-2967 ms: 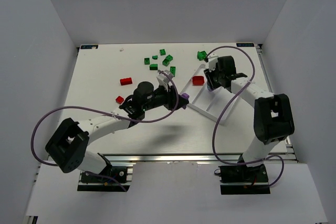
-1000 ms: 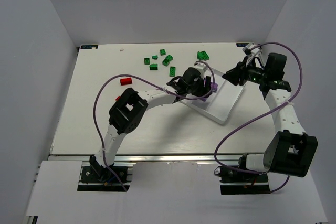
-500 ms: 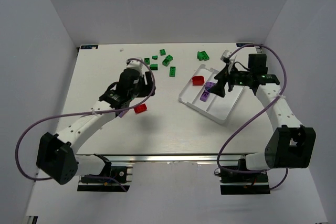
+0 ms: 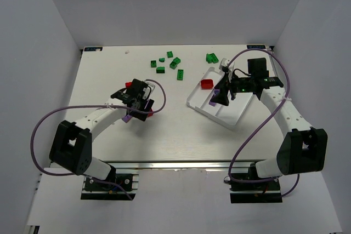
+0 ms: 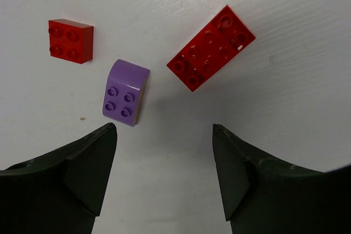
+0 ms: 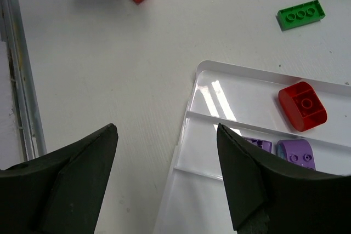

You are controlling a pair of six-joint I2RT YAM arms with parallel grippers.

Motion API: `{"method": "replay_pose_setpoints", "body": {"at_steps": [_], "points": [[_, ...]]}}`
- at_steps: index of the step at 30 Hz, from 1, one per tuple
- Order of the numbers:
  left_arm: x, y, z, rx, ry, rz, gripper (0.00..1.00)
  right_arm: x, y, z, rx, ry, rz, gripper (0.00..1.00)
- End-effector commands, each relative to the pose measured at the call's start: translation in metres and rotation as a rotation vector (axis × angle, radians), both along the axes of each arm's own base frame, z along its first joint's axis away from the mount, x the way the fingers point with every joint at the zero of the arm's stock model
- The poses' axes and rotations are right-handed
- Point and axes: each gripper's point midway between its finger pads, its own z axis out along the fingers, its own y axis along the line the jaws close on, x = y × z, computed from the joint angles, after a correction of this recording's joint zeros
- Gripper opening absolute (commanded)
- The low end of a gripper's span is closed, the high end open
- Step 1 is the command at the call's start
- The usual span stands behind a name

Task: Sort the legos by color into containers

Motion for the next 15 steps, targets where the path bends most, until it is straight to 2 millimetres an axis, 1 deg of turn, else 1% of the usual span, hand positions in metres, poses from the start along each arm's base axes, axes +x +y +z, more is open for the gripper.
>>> {"method": "replay_pose_setpoints", "body": {"at_steps": [1, 2, 6, 8, 12, 15], "points": [[-0.001, 0.015, -0.008, 0.085, 0.040, -0.108, 0.79, 0.000, 0.000, 0.011, -0.007, -0.047, 0.008, 0.78], [-0.001, 0.018, -0.014, 0.101, 0.054, -0.117, 0.79, 0.000, -0.001, 0.011, -0.008, -0.048, 0.006, 0.78], [0.010, 0.028, -0.020, 0.099, 0.039, -0.103, 0.78, -0.003, -0.001, 0.008, -0.008, -0.039, 0.002, 0.77], [0.012, 0.032, -0.023, 0.103, 0.044, -0.101, 0.78, -0.004, -0.001, 0.006, -0.007, -0.029, -0.001, 0.77], [0.010, 0.040, -0.040, 0.103, 0.098, -0.096, 0.77, -0.004, -0.001, 0.005, -0.009, -0.029, -0.002, 0.77], [0.009, 0.041, -0.046, 0.092, 0.110, -0.101, 0.75, -0.003, -0.001, 0.005, -0.011, -0.033, -0.004, 0.77]]}}
